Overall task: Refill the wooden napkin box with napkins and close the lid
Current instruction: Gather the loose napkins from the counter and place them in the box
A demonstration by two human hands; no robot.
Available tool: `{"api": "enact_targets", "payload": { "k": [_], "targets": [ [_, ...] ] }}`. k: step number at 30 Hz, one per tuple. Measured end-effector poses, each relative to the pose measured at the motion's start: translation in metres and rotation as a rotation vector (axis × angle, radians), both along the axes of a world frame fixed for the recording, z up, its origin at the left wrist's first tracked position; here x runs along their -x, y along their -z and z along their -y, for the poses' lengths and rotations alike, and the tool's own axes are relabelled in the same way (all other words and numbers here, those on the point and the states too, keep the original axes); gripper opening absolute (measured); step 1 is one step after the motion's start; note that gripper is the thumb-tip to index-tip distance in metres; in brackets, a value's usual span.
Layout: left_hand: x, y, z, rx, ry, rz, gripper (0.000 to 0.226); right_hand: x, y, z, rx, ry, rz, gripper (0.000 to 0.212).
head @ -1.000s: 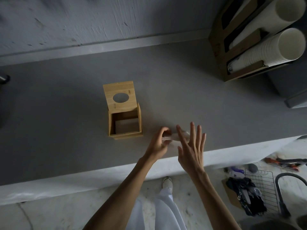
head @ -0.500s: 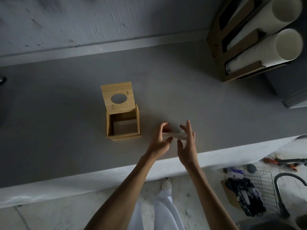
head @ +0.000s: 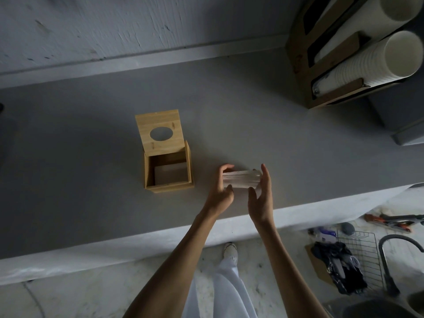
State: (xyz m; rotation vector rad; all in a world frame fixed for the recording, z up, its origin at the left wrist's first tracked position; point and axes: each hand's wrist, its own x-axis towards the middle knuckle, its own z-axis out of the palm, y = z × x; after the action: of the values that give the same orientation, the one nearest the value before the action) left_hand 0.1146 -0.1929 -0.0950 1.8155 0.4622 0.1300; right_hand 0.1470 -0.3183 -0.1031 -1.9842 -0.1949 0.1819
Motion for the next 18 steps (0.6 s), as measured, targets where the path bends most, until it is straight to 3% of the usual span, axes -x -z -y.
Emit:
{"api": "enact_targets", "payload": {
  "k": [5, 12, 18],
  "targets": [
    [0.007, -0.001, -0.001, -0.119, 0.049, 0.022, 0.045, 0.002, -0.004, 0.004, 0.034, 0.116, -0.020, 0.035],
    [0.015, -0.003, -0.007, -0.305, 0.084, 0.052, 0.035, 0.002, 0.001, 0.017, 0.156, 0.108, 0.026, 0.021],
    [0.016, -0.005, -0.008, -0.288, 0.011, 0.038, 0.030, -0.001, 0.003, 0.024, 0.237, 0.082, 0.151, 0.016]
  ]
}}
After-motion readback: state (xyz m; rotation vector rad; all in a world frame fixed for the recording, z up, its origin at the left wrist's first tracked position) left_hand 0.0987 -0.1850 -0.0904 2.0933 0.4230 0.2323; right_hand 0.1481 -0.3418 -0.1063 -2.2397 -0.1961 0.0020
